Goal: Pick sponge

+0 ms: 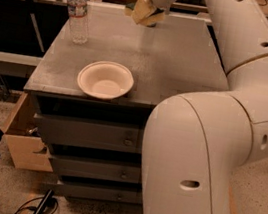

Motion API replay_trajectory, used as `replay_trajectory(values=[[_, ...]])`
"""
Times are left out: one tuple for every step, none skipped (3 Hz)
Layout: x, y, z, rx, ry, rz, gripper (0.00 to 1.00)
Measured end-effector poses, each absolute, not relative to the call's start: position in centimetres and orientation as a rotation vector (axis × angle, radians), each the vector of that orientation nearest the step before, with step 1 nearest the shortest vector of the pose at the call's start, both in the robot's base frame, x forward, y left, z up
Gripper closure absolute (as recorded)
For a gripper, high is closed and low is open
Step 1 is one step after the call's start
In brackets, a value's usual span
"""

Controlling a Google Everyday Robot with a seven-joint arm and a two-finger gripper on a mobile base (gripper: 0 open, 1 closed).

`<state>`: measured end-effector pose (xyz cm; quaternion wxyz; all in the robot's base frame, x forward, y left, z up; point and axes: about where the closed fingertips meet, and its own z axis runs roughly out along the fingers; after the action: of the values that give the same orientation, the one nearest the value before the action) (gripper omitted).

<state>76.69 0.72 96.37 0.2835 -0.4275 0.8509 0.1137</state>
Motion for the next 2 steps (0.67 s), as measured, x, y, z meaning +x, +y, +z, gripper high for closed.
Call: replay_trajectory(values=[[74.4, -2.2, 100.3, -1.096, 2.258, 0.246, 1.0], [71.3, -5.2, 103.1, -1.011, 2.225, 0.221, 1.0]])
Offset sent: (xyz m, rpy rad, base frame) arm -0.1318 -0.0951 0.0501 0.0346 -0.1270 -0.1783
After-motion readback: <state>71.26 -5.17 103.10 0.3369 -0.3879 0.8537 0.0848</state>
